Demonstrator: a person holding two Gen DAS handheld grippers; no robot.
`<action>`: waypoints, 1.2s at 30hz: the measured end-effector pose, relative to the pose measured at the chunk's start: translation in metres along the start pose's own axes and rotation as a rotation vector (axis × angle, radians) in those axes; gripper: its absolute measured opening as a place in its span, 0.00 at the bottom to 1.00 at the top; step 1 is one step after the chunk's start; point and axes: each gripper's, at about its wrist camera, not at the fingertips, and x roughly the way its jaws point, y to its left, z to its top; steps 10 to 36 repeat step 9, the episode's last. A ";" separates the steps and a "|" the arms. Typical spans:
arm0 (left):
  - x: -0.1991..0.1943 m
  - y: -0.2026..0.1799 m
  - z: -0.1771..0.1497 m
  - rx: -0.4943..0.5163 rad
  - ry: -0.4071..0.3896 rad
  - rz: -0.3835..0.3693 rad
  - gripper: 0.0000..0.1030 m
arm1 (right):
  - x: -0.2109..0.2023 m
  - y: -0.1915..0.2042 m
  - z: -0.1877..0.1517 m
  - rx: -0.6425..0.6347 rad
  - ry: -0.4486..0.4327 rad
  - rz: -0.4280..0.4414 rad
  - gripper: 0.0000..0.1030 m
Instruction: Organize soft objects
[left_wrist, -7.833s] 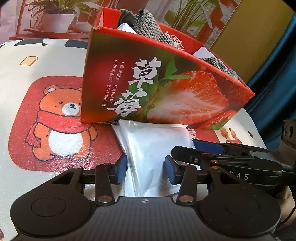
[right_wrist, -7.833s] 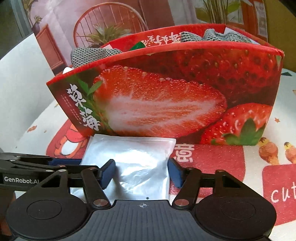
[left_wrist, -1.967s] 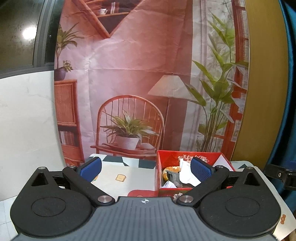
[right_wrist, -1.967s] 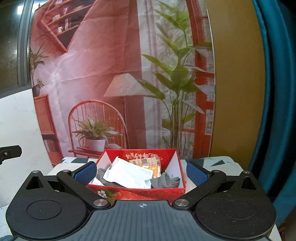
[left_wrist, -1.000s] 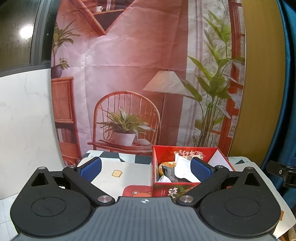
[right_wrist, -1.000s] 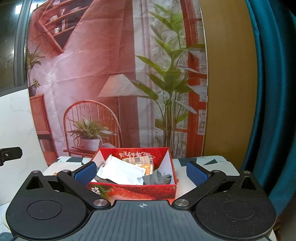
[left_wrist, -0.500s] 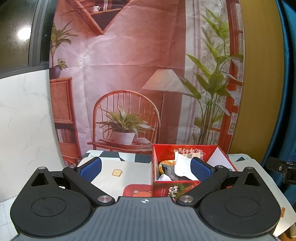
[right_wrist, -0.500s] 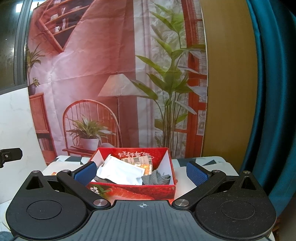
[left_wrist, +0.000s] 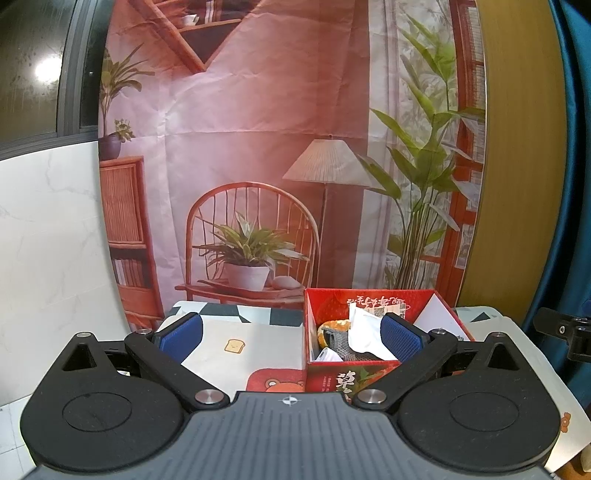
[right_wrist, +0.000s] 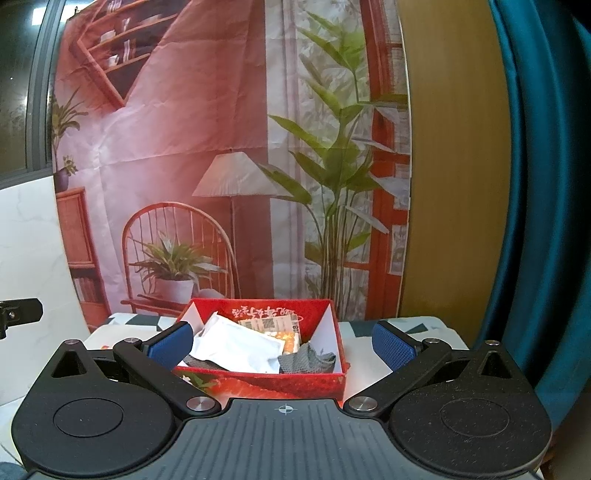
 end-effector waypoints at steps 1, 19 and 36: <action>0.000 0.000 0.000 0.002 -0.001 0.001 1.00 | 0.000 0.000 0.000 -0.001 -0.001 -0.001 1.00; 0.000 0.000 0.000 -0.002 0.000 0.003 1.00 | 0.000 0.000 0.001 -0.002 -0.002 -0.001 1.00; 0.000 0.000 0.000 -0.002 0.000 0.003 1.00 | 0.000 0.000 0.001 -0.002 -0.002 -0.001 1.00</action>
